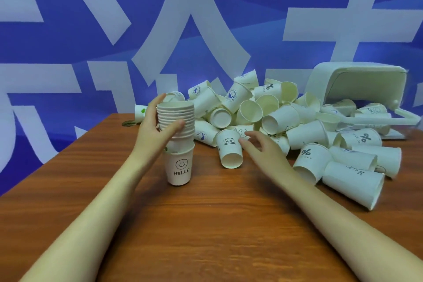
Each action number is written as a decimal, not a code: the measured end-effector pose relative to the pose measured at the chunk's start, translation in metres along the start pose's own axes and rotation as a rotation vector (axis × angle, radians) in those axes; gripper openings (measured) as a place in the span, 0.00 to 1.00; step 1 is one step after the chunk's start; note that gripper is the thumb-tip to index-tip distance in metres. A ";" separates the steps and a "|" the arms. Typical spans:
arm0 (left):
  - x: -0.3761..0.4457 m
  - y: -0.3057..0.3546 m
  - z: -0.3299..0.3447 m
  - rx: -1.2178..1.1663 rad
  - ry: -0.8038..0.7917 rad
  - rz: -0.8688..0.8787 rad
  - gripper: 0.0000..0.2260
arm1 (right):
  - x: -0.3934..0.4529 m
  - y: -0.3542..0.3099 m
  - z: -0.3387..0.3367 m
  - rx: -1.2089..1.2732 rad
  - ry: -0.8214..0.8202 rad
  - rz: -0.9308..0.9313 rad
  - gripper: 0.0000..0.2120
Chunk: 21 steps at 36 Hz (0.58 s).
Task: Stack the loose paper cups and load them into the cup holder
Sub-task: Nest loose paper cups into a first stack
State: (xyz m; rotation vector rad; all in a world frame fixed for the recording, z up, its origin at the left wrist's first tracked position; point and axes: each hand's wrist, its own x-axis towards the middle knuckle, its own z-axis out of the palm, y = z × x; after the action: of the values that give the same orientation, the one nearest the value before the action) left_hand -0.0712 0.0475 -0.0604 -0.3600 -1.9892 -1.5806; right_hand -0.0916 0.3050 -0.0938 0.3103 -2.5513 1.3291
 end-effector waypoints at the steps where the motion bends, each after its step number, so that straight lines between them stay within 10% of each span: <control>1: 0.001 -0.003 -0.001 0.001 0.006 -0.009 0.31 | 0.003 -0.002 0.004 -0.014 -0.007 0.033 0.26; 15: 0.000 -0.026 0.005 0.007 -0.069 -0.061 0.28 | 0.047 -0.026 0.049 -0.270 -0.124 0.262 0.35; 21: -0.006 -0.020 0.013 -0.067 -0.080 -0.087 0.24 | 0.035 -0.050 0.026 0.306 0.116 0.108 0.27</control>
State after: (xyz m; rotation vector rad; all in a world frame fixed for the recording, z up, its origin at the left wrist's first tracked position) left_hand -0.0807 0.0556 -0.0813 -0.3734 -2.0406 -1.7147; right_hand -0.1130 0.2526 -0.0590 0.1457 -2.2968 1.7277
